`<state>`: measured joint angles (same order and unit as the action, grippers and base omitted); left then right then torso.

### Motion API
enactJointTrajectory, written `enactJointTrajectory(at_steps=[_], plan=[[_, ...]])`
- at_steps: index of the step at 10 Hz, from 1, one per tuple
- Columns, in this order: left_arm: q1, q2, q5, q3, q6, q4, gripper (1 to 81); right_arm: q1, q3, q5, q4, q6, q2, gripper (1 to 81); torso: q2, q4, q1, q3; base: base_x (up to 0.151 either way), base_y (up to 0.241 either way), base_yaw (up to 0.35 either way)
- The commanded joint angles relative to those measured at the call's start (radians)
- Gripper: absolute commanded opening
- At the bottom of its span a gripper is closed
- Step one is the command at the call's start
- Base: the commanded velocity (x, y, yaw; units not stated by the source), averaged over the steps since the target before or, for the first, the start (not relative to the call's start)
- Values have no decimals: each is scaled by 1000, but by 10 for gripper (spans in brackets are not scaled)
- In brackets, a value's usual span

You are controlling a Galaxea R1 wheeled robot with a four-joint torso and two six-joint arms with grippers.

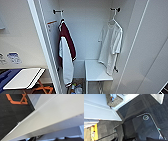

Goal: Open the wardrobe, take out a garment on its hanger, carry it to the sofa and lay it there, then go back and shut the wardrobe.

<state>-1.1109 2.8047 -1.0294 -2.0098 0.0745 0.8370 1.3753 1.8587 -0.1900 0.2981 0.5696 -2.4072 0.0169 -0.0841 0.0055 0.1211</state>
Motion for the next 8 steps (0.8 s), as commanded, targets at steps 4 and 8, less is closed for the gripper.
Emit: enactJointTrajectory(at_steps=[4,8], plan=[[-28,-153,353,53,-232,-231,811,-67,15,41,7,-3,-11,811,0,0,0,0,0,0,0],[-22,-266,949,131,-245,-588,811,-69,94,87,50,-8,-100,811,0,0,0,0,0,0,0]])
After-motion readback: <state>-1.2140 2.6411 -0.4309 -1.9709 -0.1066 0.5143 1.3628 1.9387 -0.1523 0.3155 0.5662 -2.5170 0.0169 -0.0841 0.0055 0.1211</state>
